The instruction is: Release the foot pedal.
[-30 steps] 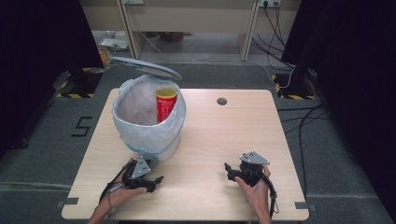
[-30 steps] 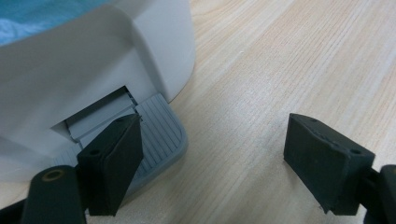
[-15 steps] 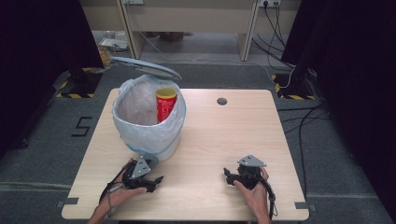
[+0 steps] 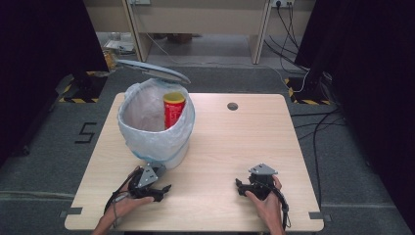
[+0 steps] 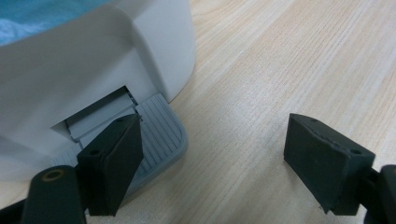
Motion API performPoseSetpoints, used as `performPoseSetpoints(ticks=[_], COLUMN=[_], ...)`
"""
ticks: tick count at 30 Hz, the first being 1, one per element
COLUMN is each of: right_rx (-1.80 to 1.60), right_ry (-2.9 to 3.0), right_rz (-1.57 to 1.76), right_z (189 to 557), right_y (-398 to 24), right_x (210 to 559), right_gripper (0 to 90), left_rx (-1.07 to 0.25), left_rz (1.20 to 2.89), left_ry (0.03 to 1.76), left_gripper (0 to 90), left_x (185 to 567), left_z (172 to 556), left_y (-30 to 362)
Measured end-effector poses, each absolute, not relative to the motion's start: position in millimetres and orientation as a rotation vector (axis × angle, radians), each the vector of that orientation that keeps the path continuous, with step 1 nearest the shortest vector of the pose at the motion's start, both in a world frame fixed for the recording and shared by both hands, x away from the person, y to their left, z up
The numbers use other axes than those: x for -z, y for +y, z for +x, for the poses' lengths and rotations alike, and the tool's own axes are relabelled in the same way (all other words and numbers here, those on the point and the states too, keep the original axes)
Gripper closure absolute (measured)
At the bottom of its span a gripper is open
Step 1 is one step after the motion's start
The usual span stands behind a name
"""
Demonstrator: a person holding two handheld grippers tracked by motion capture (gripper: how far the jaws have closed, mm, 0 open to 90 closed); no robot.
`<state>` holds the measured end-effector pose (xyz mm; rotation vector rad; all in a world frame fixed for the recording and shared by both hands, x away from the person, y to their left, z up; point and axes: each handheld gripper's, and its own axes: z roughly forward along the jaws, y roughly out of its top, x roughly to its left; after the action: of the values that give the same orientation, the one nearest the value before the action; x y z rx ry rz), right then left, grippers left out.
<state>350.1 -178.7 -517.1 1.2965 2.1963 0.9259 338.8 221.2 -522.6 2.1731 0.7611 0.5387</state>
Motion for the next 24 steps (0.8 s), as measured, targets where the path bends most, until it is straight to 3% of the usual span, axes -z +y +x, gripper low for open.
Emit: performPoseSetpoints(ticks=[24], right_rx=[-0.929], right_ry=[2.202], right_rz=[1.314], right_z=[350.6], right_y=[-179.7], right_x=[517.4], right_gripper=[14.0], left_rx=[-0.554], left_rz=[2.157], left_ry=[0.757], left_gripper=[18.5], left_x=[520.9], left_z=[337.8], left_y=[221.0])
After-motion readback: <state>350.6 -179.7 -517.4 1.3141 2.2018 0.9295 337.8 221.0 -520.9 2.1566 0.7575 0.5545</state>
